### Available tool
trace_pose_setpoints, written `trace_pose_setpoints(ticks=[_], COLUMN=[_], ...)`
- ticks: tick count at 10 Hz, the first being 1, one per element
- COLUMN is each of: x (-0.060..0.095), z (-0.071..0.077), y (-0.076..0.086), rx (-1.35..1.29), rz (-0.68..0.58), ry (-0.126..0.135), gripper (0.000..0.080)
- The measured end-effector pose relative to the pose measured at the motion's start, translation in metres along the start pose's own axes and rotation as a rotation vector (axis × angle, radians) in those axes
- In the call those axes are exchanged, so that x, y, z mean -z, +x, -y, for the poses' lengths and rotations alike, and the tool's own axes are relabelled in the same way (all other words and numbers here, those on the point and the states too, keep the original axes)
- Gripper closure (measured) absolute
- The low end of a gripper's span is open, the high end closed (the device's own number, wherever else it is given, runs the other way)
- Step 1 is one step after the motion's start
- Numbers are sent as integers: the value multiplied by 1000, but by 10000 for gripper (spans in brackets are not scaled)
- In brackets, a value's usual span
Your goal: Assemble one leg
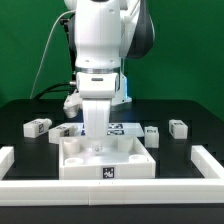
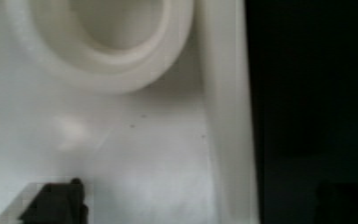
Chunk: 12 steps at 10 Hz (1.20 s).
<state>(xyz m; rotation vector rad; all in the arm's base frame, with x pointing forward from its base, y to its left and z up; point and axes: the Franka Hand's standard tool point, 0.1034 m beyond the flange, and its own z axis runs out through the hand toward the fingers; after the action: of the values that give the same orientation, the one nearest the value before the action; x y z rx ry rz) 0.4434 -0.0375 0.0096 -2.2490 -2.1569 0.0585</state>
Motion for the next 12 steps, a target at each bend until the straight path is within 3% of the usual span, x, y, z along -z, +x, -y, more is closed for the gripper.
trace_pose_setpoints(ticks=[2,4,5,6,7,12], x=[0,0,0,0,0,1], z=[0,0,0,1,1,-1], y=[0,0,0,0,0,-1], rx=[-1,-1,-1,-1,0,-4], rz=[0,0,0,0,0,-1], ry=[1,1,1,2,1,-6], gripper=[150,402,402,584,717,741])
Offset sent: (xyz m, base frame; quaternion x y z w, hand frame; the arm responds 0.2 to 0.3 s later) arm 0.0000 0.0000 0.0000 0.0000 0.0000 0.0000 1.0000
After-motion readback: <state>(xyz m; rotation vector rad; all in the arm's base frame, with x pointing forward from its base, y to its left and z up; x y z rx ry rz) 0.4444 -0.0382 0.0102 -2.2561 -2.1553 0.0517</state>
